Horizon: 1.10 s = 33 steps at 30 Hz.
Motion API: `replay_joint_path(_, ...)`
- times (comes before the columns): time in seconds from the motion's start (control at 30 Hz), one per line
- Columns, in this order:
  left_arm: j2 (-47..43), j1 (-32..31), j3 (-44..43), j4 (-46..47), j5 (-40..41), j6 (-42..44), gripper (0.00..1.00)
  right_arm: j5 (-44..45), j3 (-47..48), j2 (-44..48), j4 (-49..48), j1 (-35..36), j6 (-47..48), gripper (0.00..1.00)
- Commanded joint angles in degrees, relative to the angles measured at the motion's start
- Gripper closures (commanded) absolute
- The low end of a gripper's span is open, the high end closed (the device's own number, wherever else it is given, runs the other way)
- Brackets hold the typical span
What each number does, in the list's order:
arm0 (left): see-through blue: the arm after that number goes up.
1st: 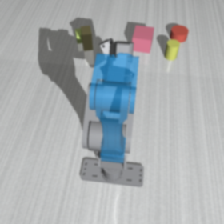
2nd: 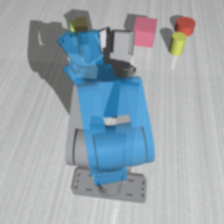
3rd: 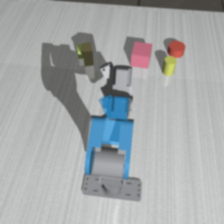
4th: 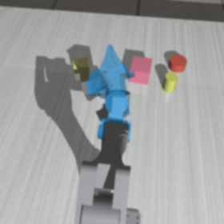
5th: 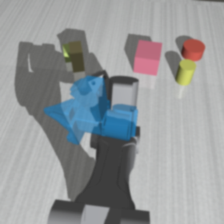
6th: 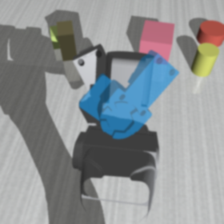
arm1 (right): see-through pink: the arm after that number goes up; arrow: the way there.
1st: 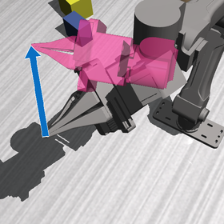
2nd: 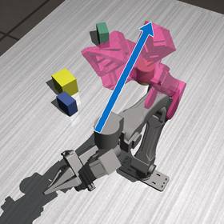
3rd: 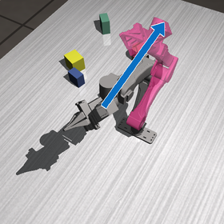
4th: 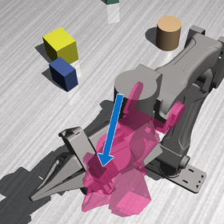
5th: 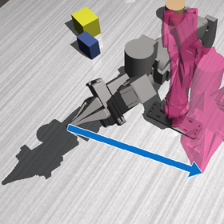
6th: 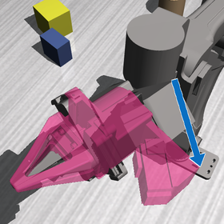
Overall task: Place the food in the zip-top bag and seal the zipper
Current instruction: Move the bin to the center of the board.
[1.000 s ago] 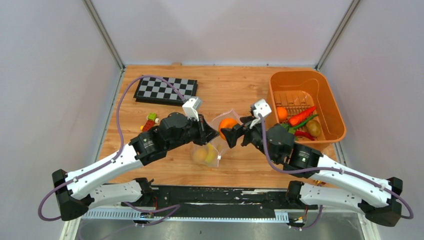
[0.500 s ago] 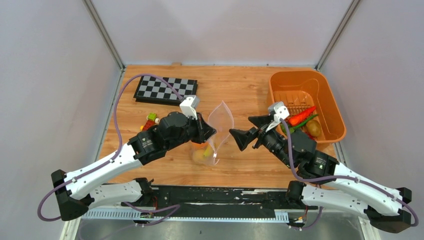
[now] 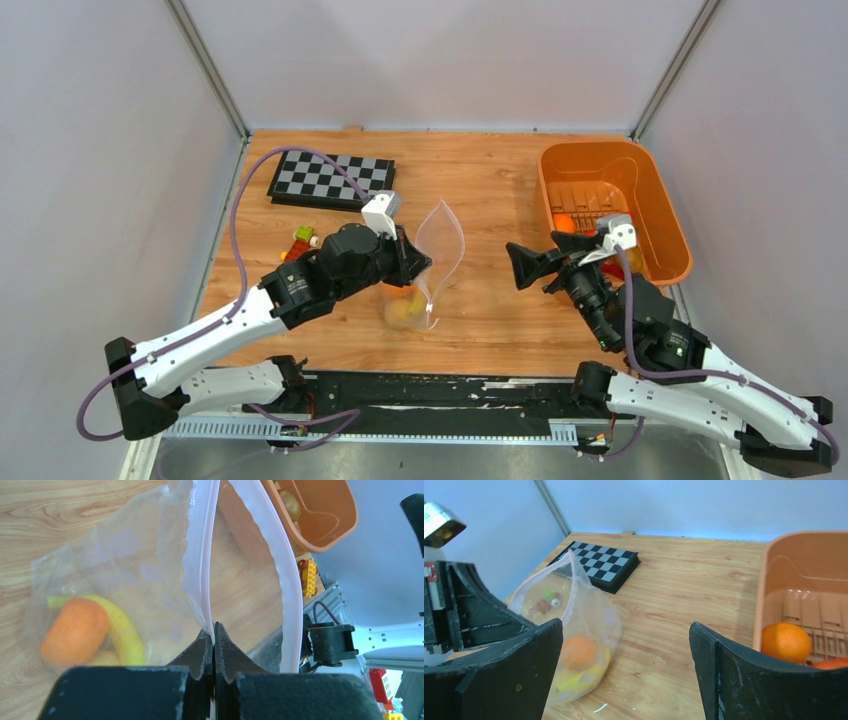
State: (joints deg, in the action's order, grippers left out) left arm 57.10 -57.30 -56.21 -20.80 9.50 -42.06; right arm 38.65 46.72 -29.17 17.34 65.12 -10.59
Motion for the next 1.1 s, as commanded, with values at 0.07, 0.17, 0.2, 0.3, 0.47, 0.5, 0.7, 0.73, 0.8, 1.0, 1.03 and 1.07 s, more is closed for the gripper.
replay_joint_path(0.07,1.3,0.1,-0.3,1.5,-0.1,1.8,1.0,10.6,-2.0,5.1,3.1,0.2,-1.4,0.02)
replay_joint_path(0.17,0.9,0.1,0.0,1.3,0.6,1.9,1.0,12.9,-2.2,5.3,4.8,0.2,-1.3,0.02)
replay_joint_path(0.2,0.7,0.1,0.2,1.4,0.8,1.9,1.0,13.3,-2.0,4.7,5.4,0.2,-0.7,0.01)
replay_joint_path(0.3,0.0,0.1,0.9,1.9,1.2,1.6,1.0,15.6,0.1,1.4,9.7,0.1,-1.7,0.01)
replay_joint_path(0.47,-0.4,0.1,0.7,1.7,1.0,1.5,1.0,20.2,1.4,-1.6,14.0,-0.5,-2.1,0.01)
replay_joint_path(0.5,-0.5,0.1,0.7,1.6,1.0,1.5,1.0,19.1,1.0,-1.2,13.0,-1.0,-1.3,0.0)
replay_joint_path(0.7,-1.3,0.1,0.0,1.1,1.0,2.1,1.0,18.5,3.8,-2.9,12.0,-10.1,2.7,0.0)
replay_joint_path(0.73,-1.5,0.1,-0.2,1.0,1.0,2.2,1.0,16.6,4.7,-3.7,11.4,-13.2,4.8,0.0)
replay_joint_path(0.8,-1.6,0.1,-0.4,0.8,1.1,2.4,1.0,10.2,7.1,-7.0,10.4,-20.5,8.7,0.0)
replay_joint_path(1.0,-3.7,0.1,1.4,0.7,0.4,1.6,1.0,-4.8,14.7,-19.8,13.9,-40.8,10.3,0.0)
replay_joint_path(1.03,-4.3,0.1,1.7,0.7,0.4,1.6,1.0,-7.5,15.8,-21.4,14.3,-43.8,9.9,0.0)
replay_joint_path(1.07,-4.6,0.1,1.9,0.6,0.5,1.8,1.0,-10.4,16.6,-22.7,14.4,-47.4,9.4,0.0)
